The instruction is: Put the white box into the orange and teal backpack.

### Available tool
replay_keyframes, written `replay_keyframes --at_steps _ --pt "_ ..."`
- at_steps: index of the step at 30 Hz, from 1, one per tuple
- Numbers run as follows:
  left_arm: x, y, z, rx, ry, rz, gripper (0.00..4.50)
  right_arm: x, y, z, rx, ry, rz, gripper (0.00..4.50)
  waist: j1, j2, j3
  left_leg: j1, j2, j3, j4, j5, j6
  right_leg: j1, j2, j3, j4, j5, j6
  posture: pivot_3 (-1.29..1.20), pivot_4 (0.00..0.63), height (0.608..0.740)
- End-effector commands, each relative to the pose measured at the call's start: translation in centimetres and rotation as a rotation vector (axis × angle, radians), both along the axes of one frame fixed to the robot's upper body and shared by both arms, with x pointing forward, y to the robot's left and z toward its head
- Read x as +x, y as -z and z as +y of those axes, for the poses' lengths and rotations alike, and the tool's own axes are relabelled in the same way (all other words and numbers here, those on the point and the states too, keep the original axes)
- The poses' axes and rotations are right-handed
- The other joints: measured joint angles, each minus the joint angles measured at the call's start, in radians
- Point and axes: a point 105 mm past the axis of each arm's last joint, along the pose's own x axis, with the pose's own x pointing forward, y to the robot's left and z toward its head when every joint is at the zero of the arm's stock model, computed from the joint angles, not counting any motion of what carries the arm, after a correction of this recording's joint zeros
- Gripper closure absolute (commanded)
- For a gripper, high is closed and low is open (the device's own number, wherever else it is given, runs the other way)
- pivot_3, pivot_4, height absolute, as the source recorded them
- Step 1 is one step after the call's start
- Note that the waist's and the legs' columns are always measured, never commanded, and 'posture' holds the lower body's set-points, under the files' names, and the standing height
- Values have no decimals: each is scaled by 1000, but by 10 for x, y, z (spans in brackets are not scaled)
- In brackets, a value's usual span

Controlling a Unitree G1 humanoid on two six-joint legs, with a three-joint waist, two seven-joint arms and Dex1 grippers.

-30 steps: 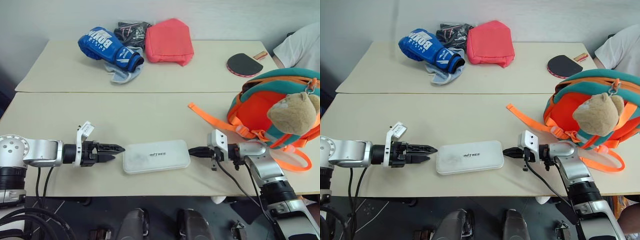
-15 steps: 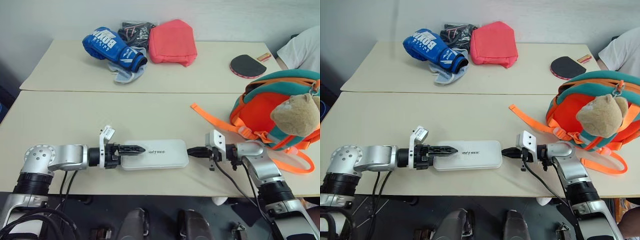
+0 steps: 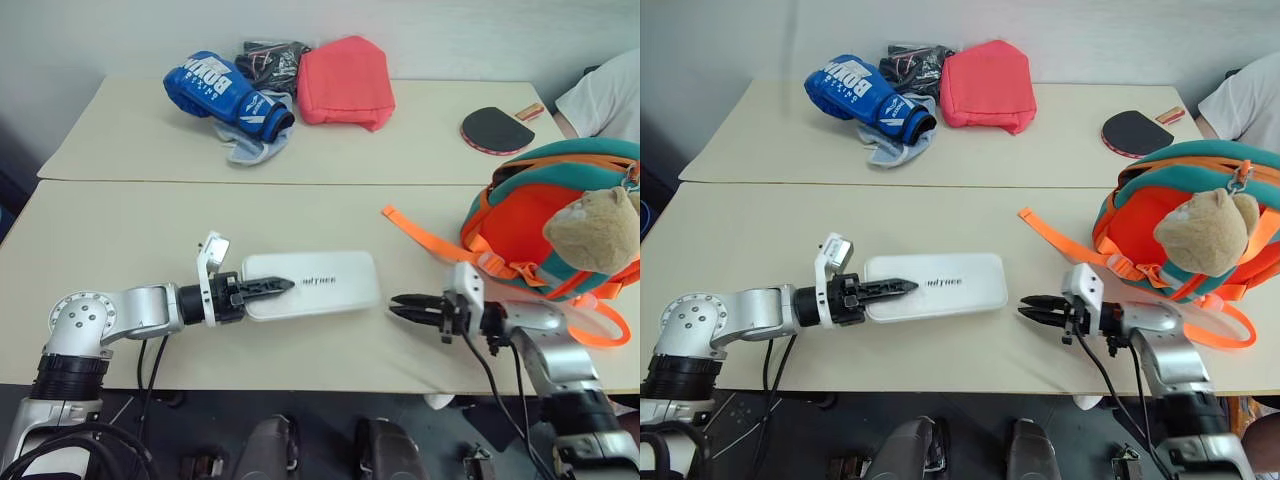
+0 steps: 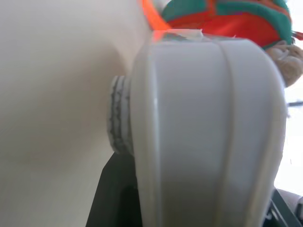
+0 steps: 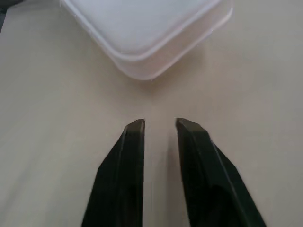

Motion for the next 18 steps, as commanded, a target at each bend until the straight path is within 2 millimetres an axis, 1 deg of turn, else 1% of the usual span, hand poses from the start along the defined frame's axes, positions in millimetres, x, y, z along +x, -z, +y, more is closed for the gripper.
replay_keyframes --at_steps 1,2,3,6,7,8,10,11,13,14,16,18 --pt "-18 -5 1 93 136 -360 3258 -21 -22 -37 2 227 -116 2192 1 0 0 0 0 3 -2 -1 -1 -2 1 1 -1 0 0 0 150 740" --pt "-22 -3 0 112 179 -453 3258 -27 -24 -48 -2 297 -139 1858 3 1 0 0 0 6 -3 -2 -4 -3 2 2 -1 0 0 0 150 740" --pt "-22 -5 0 94 181 -502 3258 -33 -26 -59 -9 366 -161 1513 7 1 -1 0 0 9 -5 -3 -4 -6 3 2 -2 0 0 0 150 740" --pt "-12 -18 -6 34 133 -738 3258 -55 -29 -102 -71 579 -227 499 18 1 0 1 0 14 -8 -3 -4 -8 3 3 -4 0 0 0 150 740" --pt "-11 -18 -8 36 135 -791 3258 -61 -28 -110 -87 608 -230 150 20 1 0 1 1 14 -7 -3 -4 -8 2 5 -3 1 0 0 150 740" --pt "-9 -18 -8 27 134 -811 3258 -68 -27 -124 -110 650 -225 29 21 1 0 1 1 14 -6 -3 -3 -8 2 6 -4 2 0 0 150 740" --pt "-6 -18 -8 11 141 -830 3258 -80 -27 -145 -128 717 -215 29 21 1 0 1 2 14 -5 -4 -2 -8 1 9 -4 4 -1 0 150 740" --pt "-5 -17 -7 6 148 -840 3258 -84 -28 -154 -128 745 -211 29 20 1 0 2 3 15 -5 -4 -2 -7 -1 9 -4 4 -1 0 150 740" --pt "-6 -15 -7 7 165 -847 3258 -89 -29 -162 -123 770 -206 29 17 1 0 2 4 15 -5 -4 -2 -8 -1 9 -4 4 -1 0 150 740" --pt "-6 -15 -7 13 189 -850 3258 -94 -33 -172 -112 797 -195 29 16 1 0 2 4 15 -5 -4 -2 -8 -1 9 -4 4 -1 0 150 740" --pt "-6 -17 -7 8 220 -853 3258 -98 -45 -191 -70 850 -209 29 16 1 0 2 5 15 -5 -3 1 -8 -1 9 -4 4 -1 0 150 740" --pt "-6 -21 -7 -18 225 -853 3258 -89 -54 -196 -58 833 -220 29 17 1 0 1 4 15 -2 -2 5 -8 -1 8 -3 4 -1 0 150 740"
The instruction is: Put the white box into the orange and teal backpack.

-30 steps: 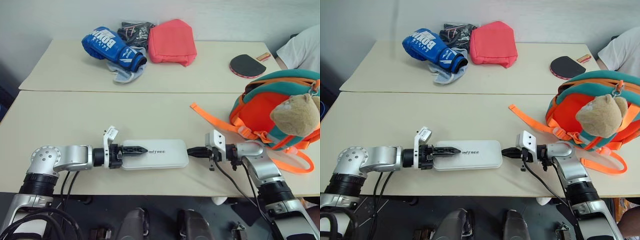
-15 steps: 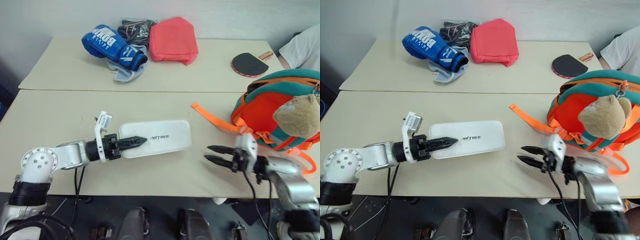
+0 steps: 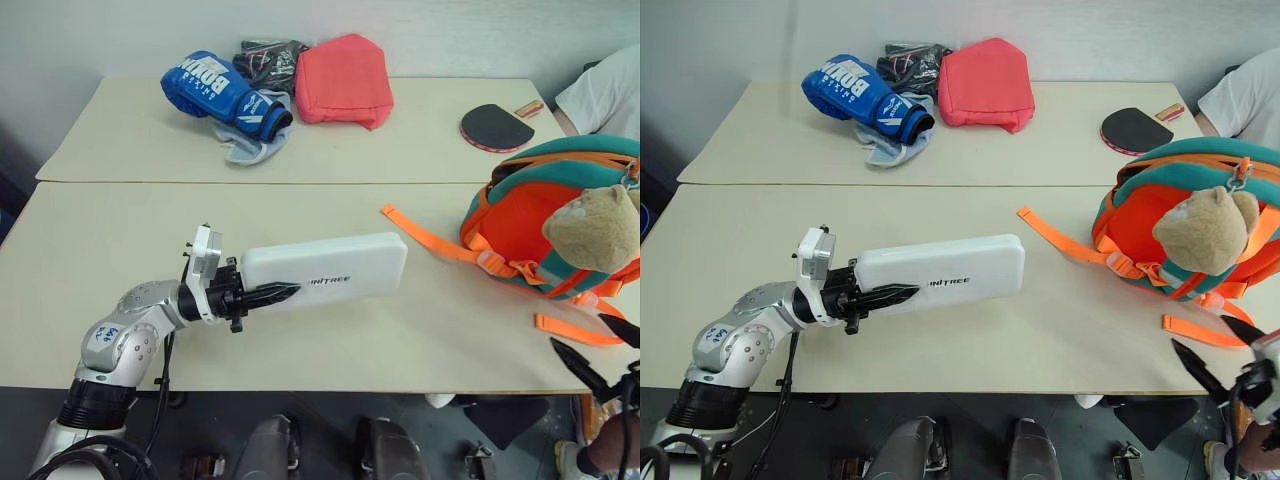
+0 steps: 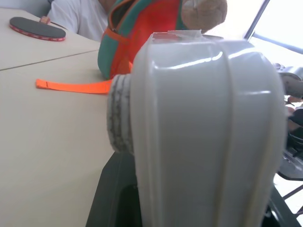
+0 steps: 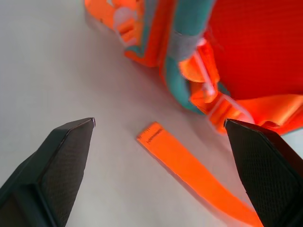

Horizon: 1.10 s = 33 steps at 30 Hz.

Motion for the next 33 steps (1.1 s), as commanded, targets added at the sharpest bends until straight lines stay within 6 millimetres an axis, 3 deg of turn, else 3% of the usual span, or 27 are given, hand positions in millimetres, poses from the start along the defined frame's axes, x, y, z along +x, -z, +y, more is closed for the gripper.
replay_keyframes --at_steps 1,6,7,10,13,15,18,21,26,30,33 --pt "-2 -17 0 -35 36 -74 3258 15 -27 -9 -1 -35 -67 29 -1 0 0 0 0 0 1 0 1 1 -1 0 0 0 0 0 150 740" --pt "-1 -25 -1 -53 48 -83 3258 57 -35 19 85 -264 0 29 -18 0 0 0 0 0 3 0 3 1 -2 1 2 1 1 0 150 740" --pt "-2 -26 -1 -53 50 -82 3258 65 -37 24 96 -303 10 198 -19 0 0 0 0 -1 3 0 2 1 -2 0 2 1 1 0 150 740" --pt "-2 -27 0 -47 51 -84 3258 91 -40 44 110 -408 27 921 -22 0 0 -1 0 -1 3 1 2 1 -1 -3 2 0 1 0 150 740" --pt "0 -31 3 -58 28 -91 3258 112 -45 63 105 -465 -6 2018 -22 0 0 -1 -1 1 5 2 4 1 0 -6 2 0 1 0 150 740" --pt "3 -36 6 -84 0 -90 3258 121 -48 73 96 -486 -26 2716 -22 0 0 -1 -1 1 5 2 5 1 0 -6 3 1 1 0 150 740" --pt "13 -54 19 -215 -101 -43 3258 130 -51 108 115 -581 -57 3702 -22 -1 1 -1 0 0 5 2 4 1 -1 -6 4 1 1 0 150 740" --pt "22 -63 38 -252 -191 -27 3258 126 -58 157 114 -756 -75 4477 -27 -1 1 -1 0 -1 5 3 3 1 -2 -6 7 1 1 0 150 740" --pt "35 -78 67 -320 -304 -25 3258 100 -73 237 206 -1072 -98 4482 -29 -1 1 -1 0 -1 4 3 3 0 0 -6 8 1 1 0 150 740" --pt "40 -78 80 -323 -367 -26 3258 66 -83 277 314 -1273 -51 4482 -28 -2 1 -2 0 -1 4 3 2 0 1 -7 7 1 1 0 150 740" --pt "36 -78 84 -306 -368 -36 3258 41 -90 284 359 -1369 24 4482 -24 -3 2 -2 0 -1 4 2 3 0 0 -7 7 1 1 0 150 740"
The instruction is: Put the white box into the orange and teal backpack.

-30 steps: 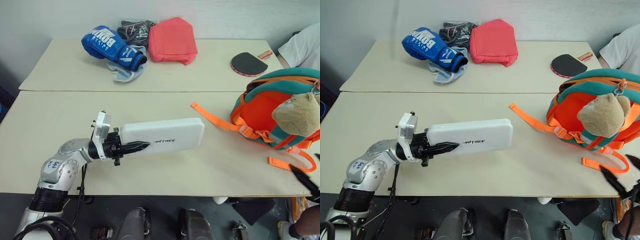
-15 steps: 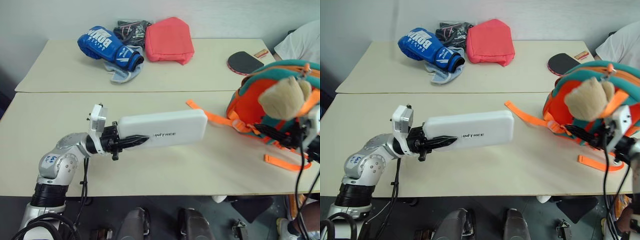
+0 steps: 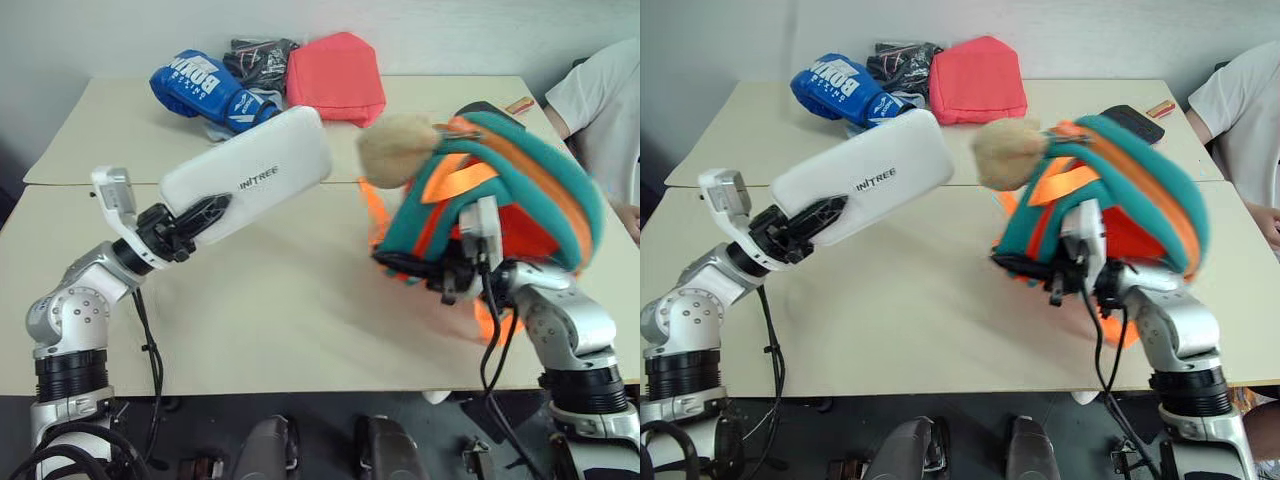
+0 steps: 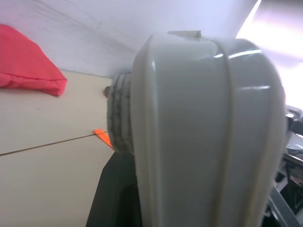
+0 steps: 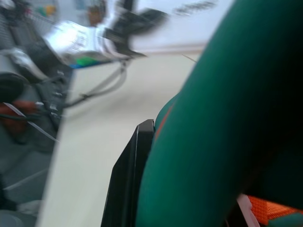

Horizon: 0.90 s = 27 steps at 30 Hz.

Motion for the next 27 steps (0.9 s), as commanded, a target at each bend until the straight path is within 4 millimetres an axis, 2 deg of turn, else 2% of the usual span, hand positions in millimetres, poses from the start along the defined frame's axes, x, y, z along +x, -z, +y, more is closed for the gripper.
replay_keyframes --at_steps 1,3,6,10,13,17,19,23,26,27 --pt "-11 -15 8 16 -9 -75 3258 -36 -16 5 0 -143 23 4482 2 -1 0 0 0 0 0 0 0 0 -1 0 0 0 0 0 150 740" --pt "-17 -15 11 19 -12 -74 3258 -41 -12 -10 -53 -140 75 4482 6 -2 0 0 0 -1 0 -1 1 0 -2 0 -1 0 0 0 150 740" --pt "-29 -13 17 26 -17 -73 3258 -40 -9 -40 -130 -80 148 4482 5 -3 1 -1 -1 -1 0 -3 3 1 -3 2 -4 1 1 0 150 740" --pt "-50 -19 19 20 1 -96 3258 -21 -12 -70 -183 57 140 4482 3 -5 1 -1 -1 -1 1 -4 2 1 -4 5 -5 1 2 0 150 740" --pt "-62 -25 6 20 71 -108 3258 -9 -8 -70 -183 97 133 4482 3 -5 1 0 1 -1 0 -4 0 1 -3 7 -5 1 1 0 150 740" --pt "-70 -41 -10 20 125 -167 3258 -11 2 -60 -205 47 148 4482 4 -5 1 -1 1 -1 0 -4 -1 0 -2 7 -4 1 1 0 150 740" --pt "-72 -41 -18 43 145 -181 3258 -10 3 -59 -206 44 146 4482 4 -5 1 -1 0 -1 0 -3 -1 1 -2 7 -3 1 1 0 150 740" --pt "-71 -23 -39 173 216 -168 3258 -9 4 -57 -207 38 144 4482 7 -5 1 -1 -1 0 1 -3 0 1 -1 6 -3 1 1 0 150 740" --pt "-61 -12 -46 250 212 -176 3258 -9 5 -56 -211 33 142 4482 7 -5 1 0 -1 0 1 -3 0 1 1 5 -4 1 1 0 150 740" --pt "-55 -2 -53 363 214 -183 3258 -10 5 -56 -214 34 142 4482 7 -5 1 -1 -1 0 1 -3 0 1 1 5 -4 1 1 0 150 740"
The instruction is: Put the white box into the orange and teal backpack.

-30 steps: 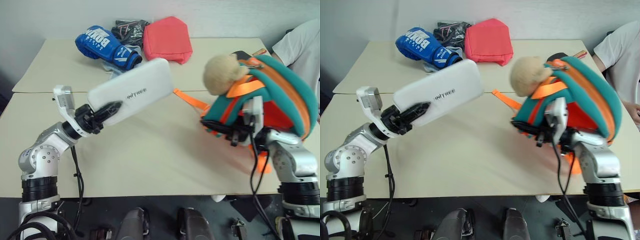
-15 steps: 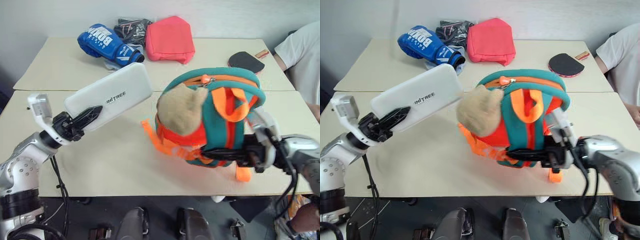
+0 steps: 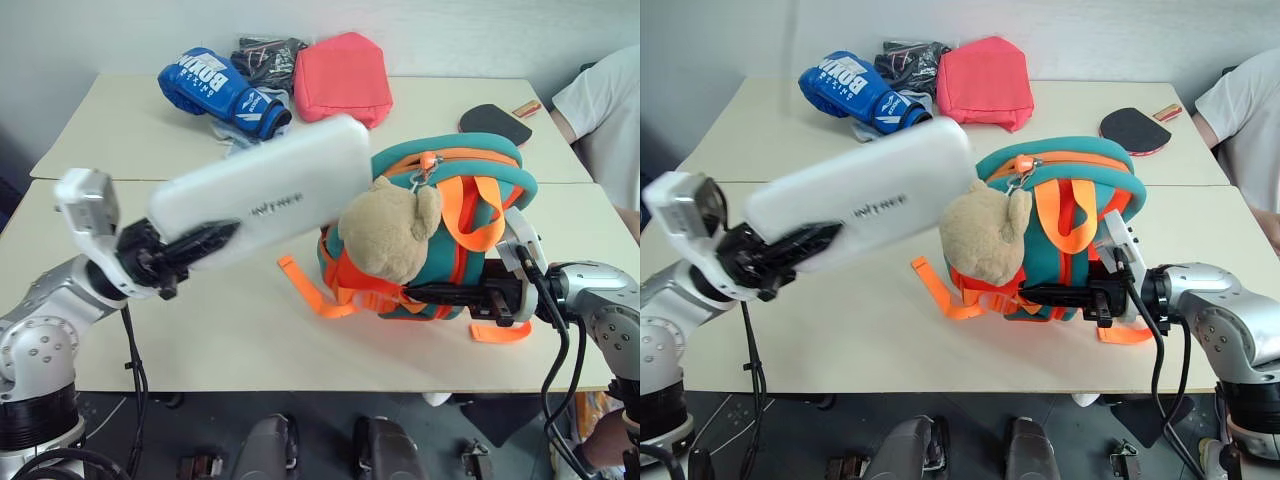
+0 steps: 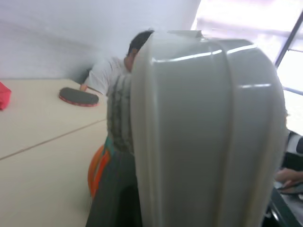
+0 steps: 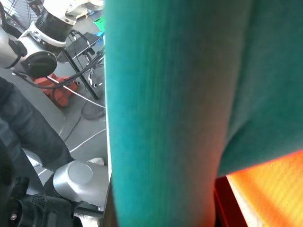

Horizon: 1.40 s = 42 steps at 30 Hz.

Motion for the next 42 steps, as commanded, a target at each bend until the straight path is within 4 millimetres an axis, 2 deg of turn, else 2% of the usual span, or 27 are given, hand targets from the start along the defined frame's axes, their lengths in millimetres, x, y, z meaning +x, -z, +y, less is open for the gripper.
replay_keyframes --at_steps 1,5,7,13,16,18,20,21,23,25,28,31,33,37,39,42 --pt "15 14 -17 243 -15 -95 3258 -5 -7 2 6 -26 -40 4482 4 0 0 0 0 0 0 0 0 0 0 0 0 0 0 0 150 740" --pt "38 12 -31 337 -77 -82 3258 -7 -6 -4 -11 -6 -40 4482 19 0 0 0 -1 1 0 0 0 -1 1 -3 -1 0 0 0 150 740" --pt "41 9 -40 366 -53 -104 3258 -8 -5 -5 -15 -1 -39 4482 21 0 0 0 0 1 0 0 1 0 -1 -1 -1 0 0 0 150 740" --pt "53 -4 -106 401 133 -159 3258 -9 -3 -5 -22 -11 -35 4482 28 0 0 0 -1 0 3 1 2 1 1 -5 0 0 0 0 150 740" --pt "69 0 -142 417 171 -159 3258 -10 -2 -2 -18 -22 -45 4482 27 -1 0 -1 -2 1 4 1 4 0 1 -5 1 1 1 0 150 740" --pt "79 9 -159 438 161 -167 3258 -10 -1 0 -14 -25 -51 4482 27 -1 0 -2 -2 1 4 2 4 0 1 -6 1 1 1 0 150 740" --pt "79 12 -171 409 197 -177 3258 -10 1 2 -14 -24 -62 4482 23 -1 0 -3 -2 1 4 2 4 0 1 -6 1 1 2 0 150 740" --pt "77 11 -173 377 214 -180 2908 -10 2 3 -12 -19 -66 4482 21 -1 0 -2 -2 1 4 2 4 0 2 -6 0 1 2 0 150 740" --pt "75 8 -167 341 237 -178 2320 -10 2 4 -8 -11 -70 4482 20 -1 0 -3 -1 1 4 2 4 0 2 -7 1 1 2 0 150 740" --pt "78 3 -151 286 213 -189 1707 -9 2 5 -2 5 -74 4482 19 -1 0 -2 0 1 4 3 3 0 2 -7 1 1 2 0 150 740" --pt "82 -12 -114 214 167 -234 866 -4 1 3 10 67 -95 4482 13 -1 0 -2 1 0 5 3 3 0 2 -6 1 1 2 0 150 740" --pt "74 -24 -79 192 193 -250 45 1 -1 -1 39 137 -109 4482 10 -1 0 -2 1 0 5 3 2 0 1 -7 2 1 2 0 150 740" --pt "65 -27 -60 203 235 -242 45 1 0 -1 38 157 -113 4482 11 -1 0 -2 0 0 5 3 2 0 1 -7 3 1 2 0 150 740" --pt "52 -21 -29 360 264 -295 45 2 4 0 38 163 -106 4482 17 -1 0 -3 -1 0 6 3 3 0 1 -8 3 1 2 0 150 740" --pt "35 -33 -28 358 301 -395 45 4 7 3 37 157 -107 4482 20 -1 0 -3 -1 0 6 2 3 0 1 -7 3 1 2 0 150 740" --pt "11 -49 -45 289 351 -471 45 6 8 4 37 154 -109 4482 24 -1 1 -5 -1 -2 7 2 4 0 0 -7 3 1 2 0 150 740"
